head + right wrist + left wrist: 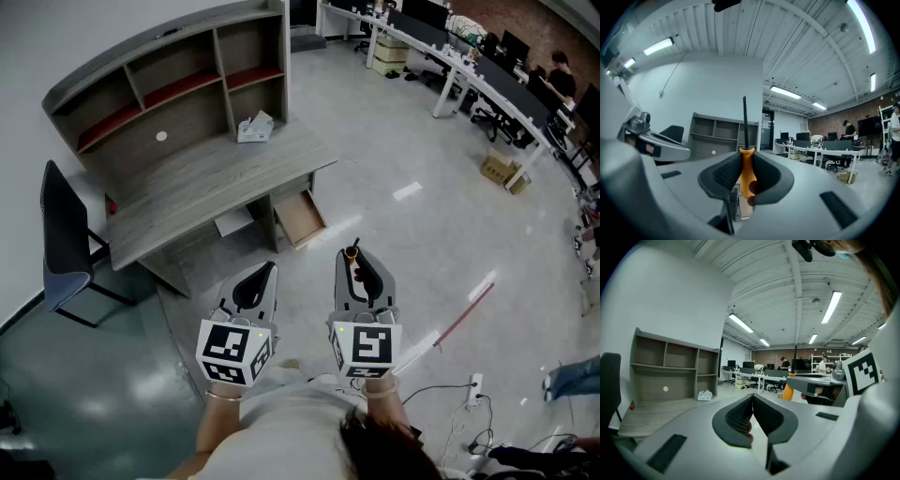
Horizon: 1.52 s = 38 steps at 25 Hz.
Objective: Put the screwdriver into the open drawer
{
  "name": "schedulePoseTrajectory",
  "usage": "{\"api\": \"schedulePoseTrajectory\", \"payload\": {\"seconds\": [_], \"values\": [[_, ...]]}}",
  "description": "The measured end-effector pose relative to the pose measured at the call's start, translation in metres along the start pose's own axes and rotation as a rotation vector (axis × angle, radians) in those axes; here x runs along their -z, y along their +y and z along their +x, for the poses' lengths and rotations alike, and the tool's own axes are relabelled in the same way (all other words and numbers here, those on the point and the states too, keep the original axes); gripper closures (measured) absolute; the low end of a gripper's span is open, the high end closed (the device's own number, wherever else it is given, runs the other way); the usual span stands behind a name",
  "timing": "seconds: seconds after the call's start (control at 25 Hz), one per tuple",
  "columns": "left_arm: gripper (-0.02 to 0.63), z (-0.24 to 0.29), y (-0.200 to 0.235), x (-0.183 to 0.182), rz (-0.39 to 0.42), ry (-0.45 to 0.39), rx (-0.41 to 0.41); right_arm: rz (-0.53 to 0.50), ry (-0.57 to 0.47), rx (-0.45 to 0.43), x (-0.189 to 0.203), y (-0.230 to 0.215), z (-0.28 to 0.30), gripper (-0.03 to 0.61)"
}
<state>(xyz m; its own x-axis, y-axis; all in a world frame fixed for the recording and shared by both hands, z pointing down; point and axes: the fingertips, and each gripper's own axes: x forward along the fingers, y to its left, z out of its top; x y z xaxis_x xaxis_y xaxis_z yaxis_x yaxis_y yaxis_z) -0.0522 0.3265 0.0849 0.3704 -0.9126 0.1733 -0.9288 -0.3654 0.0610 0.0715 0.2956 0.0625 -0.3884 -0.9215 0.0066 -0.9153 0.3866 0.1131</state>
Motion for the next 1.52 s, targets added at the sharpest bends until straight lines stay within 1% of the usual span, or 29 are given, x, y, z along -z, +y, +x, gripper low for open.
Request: {"api": "schedulePoseTrajectory", "payload": {"seconds": [0.16, 0.4, 0.64, 0.84, 1.2, 1.52], "values": [[0.597, -0.002, 0.014, 0.002, 0.001, 0.001, 0.006, 0.002, 0.001, 0.014, 0.001, 0.011, 0.007, 0.491], [0.597, -0.008, 0.029, -0.003, -0.001, -0.01, 0.032, 0.032, -0.01, 0.033, -0.004, 0.024, 0.009, 0.491], [0.597, -0.014, 0.043, 0.001, -0.012, -0.009, 0.043, 0.027, -0.004, 0.042, -0.003, 0.04, 0.01, 0.491], [0.597, -0.01, 0.054, 0.003, -0.018, -0.004, 0.043, 0.012, 0.023, 0.029, 0.004, 0.048, 0.019, 0.491], [0.597, 0.014, 0.064, 0.001, -0.027, 0.0, 0.035, 0.016, 0.03, 0.029, 0.007, 0.034, 0.043, 0.491], [0.597, 0.059, 0.062, -0.002, -0.021, 0.012, 0.019, 0.015, 0.037, 0.017, 0.018, 0.002, 0.071, 0.491]]}}
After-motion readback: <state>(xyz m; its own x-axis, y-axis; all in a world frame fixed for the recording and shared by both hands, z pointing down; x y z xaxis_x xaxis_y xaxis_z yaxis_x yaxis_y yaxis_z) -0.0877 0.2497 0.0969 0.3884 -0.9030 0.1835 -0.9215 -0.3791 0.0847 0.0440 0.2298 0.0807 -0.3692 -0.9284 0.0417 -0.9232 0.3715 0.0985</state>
